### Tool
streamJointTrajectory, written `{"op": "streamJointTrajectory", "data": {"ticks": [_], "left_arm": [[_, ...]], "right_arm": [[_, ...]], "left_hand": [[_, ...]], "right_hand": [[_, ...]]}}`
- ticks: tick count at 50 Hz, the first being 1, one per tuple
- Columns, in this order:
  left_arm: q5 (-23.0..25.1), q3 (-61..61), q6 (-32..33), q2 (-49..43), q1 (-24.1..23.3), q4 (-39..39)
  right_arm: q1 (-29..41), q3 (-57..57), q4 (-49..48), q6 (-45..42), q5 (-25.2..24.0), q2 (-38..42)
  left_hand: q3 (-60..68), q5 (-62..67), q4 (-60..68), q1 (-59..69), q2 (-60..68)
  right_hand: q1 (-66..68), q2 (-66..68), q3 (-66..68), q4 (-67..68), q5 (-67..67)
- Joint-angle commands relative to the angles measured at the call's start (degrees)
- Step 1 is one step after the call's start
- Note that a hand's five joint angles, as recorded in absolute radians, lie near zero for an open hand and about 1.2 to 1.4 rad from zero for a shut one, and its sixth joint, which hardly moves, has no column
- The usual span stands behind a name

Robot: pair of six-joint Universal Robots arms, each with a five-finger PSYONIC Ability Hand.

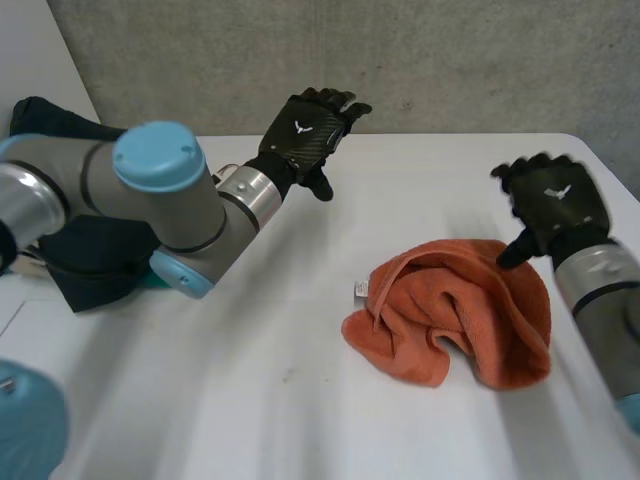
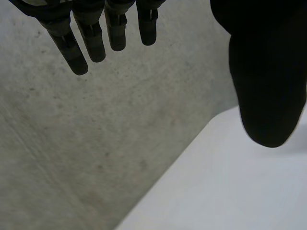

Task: Fold the laundry.

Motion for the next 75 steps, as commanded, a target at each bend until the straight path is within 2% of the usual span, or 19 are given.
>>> {"op": "streamJointTrajectory", "data": {"ticks": [1, 5, 8, 14, 21, 29, 37, 40, 41, 43, 48, 52, 55, 56, 57, 60, 64, 68, 75], "left_arm": [[-0.44, -3.19, -13.24, 7.00, -3.30, -14.11], [0.79, -2.49, -15.80, 6.31, -6.72, -21.84], [0.36, -0.39, -14.40, 3.42, -8.13, -24.22], [-1.93, 5.41, -9.48, -3.97, -9.63, -26.60], [-5.09, 12.01, -6.57, -11.27, -9.54, -26.96], [-4.13, 12.72, -6.57, -13.47, -9.63, -26.43], [-1.67, 12.80, -9.02, -13.56, -10.24, -25.99], [-1.75, 13.15, -9.73, -13.56, -10.59, -25.46], [-1.75, 13.24, -9.73, -13.47, -10.77, -25.20], [-1.93, 13.15, -9.65, -13.30, -11.12, -25.11], [-3.77, 13.33, -8.77, -13.30, -11.21, -24.67], [-4.56, 13.51, -6.40, -14.26, -11.03, -24.32], [-5.09, 14.29, -3.68, -15.14, -11.12, -23.01], [-5.96, 14.99, -2.10, -15.23, -11.12, -21.61], [-6.75, 15.52, -1.30, -15.23, -11.03, -20.73], [-11.39, 17.80, 2.64, -14.19, -10.77, -15.82], [-16.42, 20.00, 6.86, -10.15, -7.80, -7.83], [-16.00, 20.01, 7.14, -4.36, -4.28, 0.35], [-16.34, 14.58, 6.18, 7.86, 0.38, 9.85]], "right_arm": [[-4.26, -4.83, 18.28, 4.32, -0.28, -4.53], [-6.90, -5.19, 29.89, 6.95, -1.42, -3.83], [-8.57, -3.08, 30.62, 9.41, -3.00, -4.17], [-9.45, 2.98, 25.00, 12.58, -3.71, -4.27], [-8.84, 9.40, 14.81, 13.99, -1.51, -1.63], [-6.99, 10.11, 9.70, 13.90, 0.24, 3.64], [-5.59, 8.27, 6.80, 11.36, 2.00, 5.49], [-5.15, 8.00, 6.62, 10.13, 2.36, 5.49], [-4.89, 7.91, 6.71, 9.69, 2.44, 5.40], [-4.62, 8.18, 6.62, 9.33, 2.44, 5.14], [-4.53, 8.27, 6.53, 8.72, 2.44, 5.22], [-4.80, 8.00, 6.27, 8.45, 2.44, 6.10], [-4.80, 7.39, 5.74, 7.31, 2.44, 7.68], [-4.71, 6.69, 5.40, 6.00, 2.44, 8.38], [-4.62, 6.25, 5.13, 5.21, 2.44, 8.74], [-4.18, 3.19, 3.38, 0.22, 2.44, 10.14], [-3.66, -3.92, 0.31, -9.00, 3.41, 10.33], [-0.59, -13.67, -4.69, -15.43, 4.81, 9.36], [5.21, -28.97, -17.34, -16.51, 5.78, 6.02]], "left_hand": [[-2.11, -2.84, -1.62, -0.92, -1.74], [-2.11, -2.84, -1.62, -0.92, -1.74], [-2.11, -2.84, -1.62, -0.92, -1.74], [-2.11, -2.84, -1.62, -0.92, -1.74], [-1.41, -2.14, -0.92, -0.21, -1.03], [10.36, 9.63, 10.85, 11.56, 10.73], [34.41, 33.68, 34.90, 35.60, 34.78], [31.25, 30.52, 31.74, 32.45, 31.62], [20.74, 20.01, 21.23, 21.94, 21.12], [10.59, 9.86, 11.08, 11.78, 10.96], [13.06, 12.33, 13.55, 14.25, 13.43], [24.63, 23.90, 25.12, 25.83, 25.00], [56.54, 55.81, 57.03, 57.73, 56.91], [67.77, 67.04, 68.26, 68.97, 68.14], [67.89, 67.16, 68.38, 69.08, 68.26], [67.89, 67.16, 68.38, 69.08, 68.26], [67.89, 67.16, 68.38, 69.08, 68.26], [67.89, 67.16, 68.38, 69.08, 68.26], [67.89, 67.16, 68.38, 69.08, 68.26]], "right_hand": [[-0.45, -0.37, 0.83, 0.63, 2.08], [0.23, 0.31, 1.51, 1.31, 2.77], [0.06, 0.15, 1.34, 1.14, 2.60], [0.23, 0.31, 1.51, 1.31, 2.77], [4.10, 4.18, 5.37, 5.17, 6.63], [12.33, 12.41, 13.61, 13.40, 14.86], [28.48, 28.56, 29.76, 29.55, 31.01], [29.83, 29.92, 31.11, 30.91, 32.37], [30.17, 30.25, 31.45, 31.25, 32.70], [30.17, 30.26, 31.45, 31.25, 32.71], [30.17, 30.26, 31.45, 31.25, 32.71], [31.68, 31.76, 32.95, 32.75, 34.21], [43.42, 43.50, 44.69, 44.49, 45.95], [54.79, 54.87, 56.06, 55.86, 57.32], [60.75, 60.83, 62.03, 61.83, 63.28], [60.81, 60.89, 62.09, 61.89, 63.34], [60.81, 60.89, 62.09, 61.89, 63.34], [60.81, 60.89, 62.09, 61.89, 63.34], [60.81, 60.89, 62.09, 61.89, 63.34]]}}
